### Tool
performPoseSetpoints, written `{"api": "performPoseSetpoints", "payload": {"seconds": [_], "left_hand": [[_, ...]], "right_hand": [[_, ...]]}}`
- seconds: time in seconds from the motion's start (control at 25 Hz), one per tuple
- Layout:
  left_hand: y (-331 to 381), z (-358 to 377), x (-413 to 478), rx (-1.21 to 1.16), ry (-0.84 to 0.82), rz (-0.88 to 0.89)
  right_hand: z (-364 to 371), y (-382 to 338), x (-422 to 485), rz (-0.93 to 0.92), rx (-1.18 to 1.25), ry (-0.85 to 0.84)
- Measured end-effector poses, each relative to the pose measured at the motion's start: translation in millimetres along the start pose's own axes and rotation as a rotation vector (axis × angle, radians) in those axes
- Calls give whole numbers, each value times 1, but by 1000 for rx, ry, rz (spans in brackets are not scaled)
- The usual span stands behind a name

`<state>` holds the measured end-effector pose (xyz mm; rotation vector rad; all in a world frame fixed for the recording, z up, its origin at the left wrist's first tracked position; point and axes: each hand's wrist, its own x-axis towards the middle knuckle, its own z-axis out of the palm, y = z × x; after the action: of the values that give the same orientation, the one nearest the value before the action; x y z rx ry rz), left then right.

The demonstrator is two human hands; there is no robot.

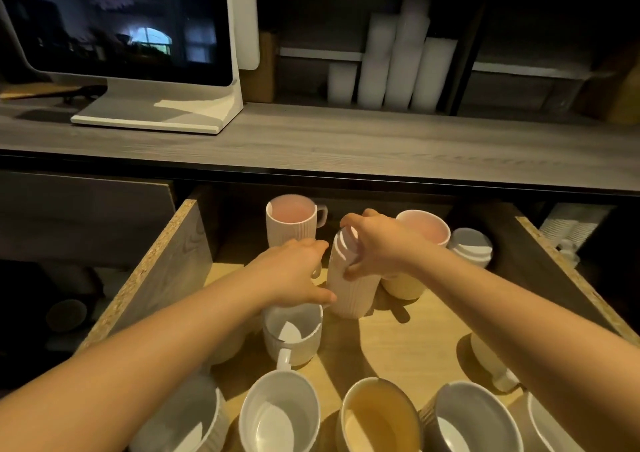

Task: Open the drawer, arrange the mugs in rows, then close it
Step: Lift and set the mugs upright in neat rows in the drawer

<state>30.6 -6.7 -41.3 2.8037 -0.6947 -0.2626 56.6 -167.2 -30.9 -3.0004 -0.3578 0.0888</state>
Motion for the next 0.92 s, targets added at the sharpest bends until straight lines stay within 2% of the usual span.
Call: {"api": "performPoseSetpoints", "payload": {"seconds": [0.12,0.24,0.4,0.56,0.68,0.84,0.92], "left_hand": [[-1,0,-6,-68,28,11],[-2,0,-12,-232,84,49],[9,5,-18,-434,245,183],[18,4,-26,-490,340,288],[18,2,-32,-421,399,318],[20,0,-32,-215,444,271],[25,0,-31,-122,432,225]], "right_hand": [[-13,8,-18,29,212,75],[-28,20,-39,90,543,94],[-31,30,-65,146,1007,-26],[-26,33,-82,120,1248,-170],[-29,33,-92,73,1203,-239],[-44,25,-97,87,800,33],[-49,12,-100,55,654,87]]}}
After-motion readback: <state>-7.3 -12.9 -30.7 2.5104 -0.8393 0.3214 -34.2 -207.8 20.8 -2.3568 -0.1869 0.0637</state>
